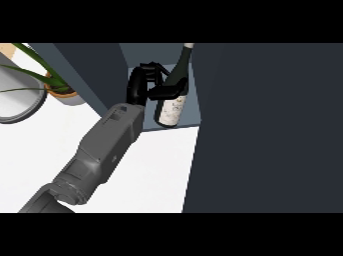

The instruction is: Pick up the wine, place it into the cabinet and close the cabinet

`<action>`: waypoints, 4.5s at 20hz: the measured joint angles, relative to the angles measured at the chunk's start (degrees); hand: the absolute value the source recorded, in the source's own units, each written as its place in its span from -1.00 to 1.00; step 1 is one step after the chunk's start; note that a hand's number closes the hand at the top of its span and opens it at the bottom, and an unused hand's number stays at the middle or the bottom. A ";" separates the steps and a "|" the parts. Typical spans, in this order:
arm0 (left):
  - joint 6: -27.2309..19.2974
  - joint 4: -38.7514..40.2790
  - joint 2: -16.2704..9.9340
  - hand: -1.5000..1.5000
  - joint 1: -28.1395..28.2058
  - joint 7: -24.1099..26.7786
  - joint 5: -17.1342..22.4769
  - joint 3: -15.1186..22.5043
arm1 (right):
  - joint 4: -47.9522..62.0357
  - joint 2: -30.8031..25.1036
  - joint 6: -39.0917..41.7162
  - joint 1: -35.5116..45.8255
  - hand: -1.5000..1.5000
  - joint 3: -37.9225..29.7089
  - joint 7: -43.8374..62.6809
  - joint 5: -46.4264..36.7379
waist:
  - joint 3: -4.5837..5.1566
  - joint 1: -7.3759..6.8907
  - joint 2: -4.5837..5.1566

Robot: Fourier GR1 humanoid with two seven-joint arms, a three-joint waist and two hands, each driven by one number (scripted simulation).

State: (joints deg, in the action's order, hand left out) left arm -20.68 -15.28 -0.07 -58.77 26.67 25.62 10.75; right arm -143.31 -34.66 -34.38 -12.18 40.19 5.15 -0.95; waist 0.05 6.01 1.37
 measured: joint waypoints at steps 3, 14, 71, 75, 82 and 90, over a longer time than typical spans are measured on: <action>-0.64 2.21 -0.43 1.00 -1.66 0.75 0.16 -1.12 | 0.04 -0.04 0.19 -0.45 -1.00 0.00 -0.82 0.17 | 0.02 0.17 0.16; -4.52 8.27 -2.95 -1.00 -5.72 4.21 -2.09 -1.44 | 0.39 -0.39 2.02 -1.92 -1.00 0.77 -3.95 0.77 | 0.01 1.21 0.69; 18.06 -22.42 0.07 -1.00 12.70 3.48 10.62 6.79 | -0.64 -4.89 0.30 -8.39 -1.00 -4.68 -5.50 1.59 | 0.00 -6.09 -2.34; 16.52 -30.42 -0.04 -1.00 19.32 1.88 10.52 9.50 | -0.76 -5.30 -0.48 -9.14 -1.00 -4.35 -5.71 1.46 | 0.00 -6.51 -2.48; 14.84 -44.68 -2.39 -1.00 31.91 -0.26 9.54 13.19 | -0.91 -6.44 -0.72 -9.18 -1.00 -5.02 -5.47 1.40 | -0.01 -6.67 -2.26; 16.03 -59.82 -6.85 -1.00 46.20 -1.82 10.47 15.24 | -0.83 -9.10 0.93 -9.53 -1.00 -5.29 -6.15 1.24 | -0.02 -6.26 -1.93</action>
State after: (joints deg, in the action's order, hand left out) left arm -4.65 -75.10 -6.92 -12.56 24.85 36.09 25.99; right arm -144.13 -43.76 -33.45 -21.70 34.90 -1.00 0.29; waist 0.03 -0.25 -0.56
